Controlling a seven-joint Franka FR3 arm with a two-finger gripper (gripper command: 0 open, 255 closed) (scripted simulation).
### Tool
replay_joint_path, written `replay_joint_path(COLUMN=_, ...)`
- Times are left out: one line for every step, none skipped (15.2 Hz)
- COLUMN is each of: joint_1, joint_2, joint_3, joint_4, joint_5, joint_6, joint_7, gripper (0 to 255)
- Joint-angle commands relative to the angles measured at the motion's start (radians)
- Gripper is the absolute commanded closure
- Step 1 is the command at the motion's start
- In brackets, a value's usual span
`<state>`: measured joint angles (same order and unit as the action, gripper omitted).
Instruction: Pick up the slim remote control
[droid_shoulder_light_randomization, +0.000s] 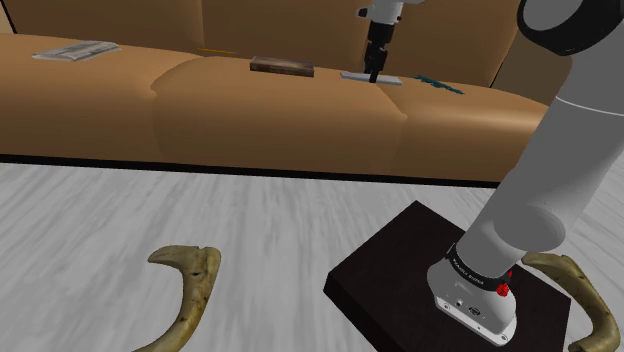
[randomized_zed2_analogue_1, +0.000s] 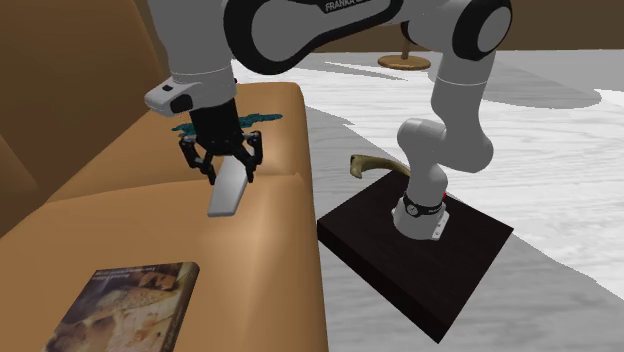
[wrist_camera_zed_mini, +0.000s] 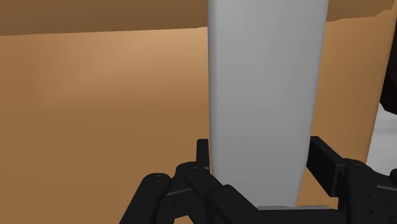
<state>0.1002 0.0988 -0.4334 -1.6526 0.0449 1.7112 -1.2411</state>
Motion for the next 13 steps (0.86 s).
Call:
replay_joint_path(joint_1=0.0, joint_2=0.001, joint_3=0.0, joint_4=0.025, joint_5=0.0, joint_6=-0.024, joint_7=0.0, gripper=255)
replay_joint_path(joint_1=-0.001, joint_2=0.002, joint_3=0.0, joint_4=0.04, joint_5=0.001, joint_6=-0.038, joint_7=0.0, gripper=255)
replay_joint_path(joint_1=-0.002, joint_2=0.004, joint_3=-0.001, joint_4=0.055, joint_5=0.001, joint_6=-0.052, joint_7=0.0, gripper=255)
replay_joint_path(joint_1=-0.002, joint_2=0.006, joint_3=-0.001, joint_4=0.071, joint_5=0.002, joint_6=-0.066, joint_7=-0.001, gripper=255)
replay_joint_path(joint_1=-0.003, joint_2=0.008, joint_3=-0.002, joint_4=0.087, joint_5=0.003, joint_6=-0.08, joint_7=-0.001, gripper=255)
replay_joint_path(joint_1=-0.004, joint_2=0.01, joint_3=-0.002, joint_4=0.104, joint_5=0.004, joint_6=-0.094, joint_7=-0.002, gripper=255)
replay_joint_path(joint_1=-0.005, joint_2=0.013, joint_3=-0.002, joint_4=0.121, joint_5=0.005, joint_6=-0.109, joint_7=-0.002, gripper=255)
replay_joint_path(joint_1=-0.006, joint_2=0.016, joint_3=-0.003, joint_4=0.138, joint_5=0.007, joint_6=-0.123, joint_7=-0.003, gripper=255)
replay_joint_path(joint_1=-0.007, joint_2=0.02, joint_3=-0.003, joint_4=0.156, joint_5=0.008, joint_6=-0.138, joint_7=-0.004, gripper=255)
replay_joint_path(joint_1=-0.008, joint_2=0.024, joint_3=-0.004, joint_4=0.174, joint_5=0.01, joint_6=-0.153, joint_7=-0.005, gripper=255)
replay_joint_path(joint_1=-0.01, joint_2=0.028, joint_3=-0.005, joint_4=0.193, joint_5=0.011, joint_6=-0.168, joint_7=-0.006, gripper=255)
replay_joint_path(joint_1=-0.01, joint_2=0.028, joint_3=-0.005, joint_4=0.195, joint_5=0.012, joint_6=-0.17, joint_7=-0.006, gripper=255)
replay_joint_path(joint_1=-0.01, joint_2=0.028, joint_3=-0.005, joint_4=0.195, joint_5=0.012, joint_6=-0.17, joint_7=-0.006, gripper=255)
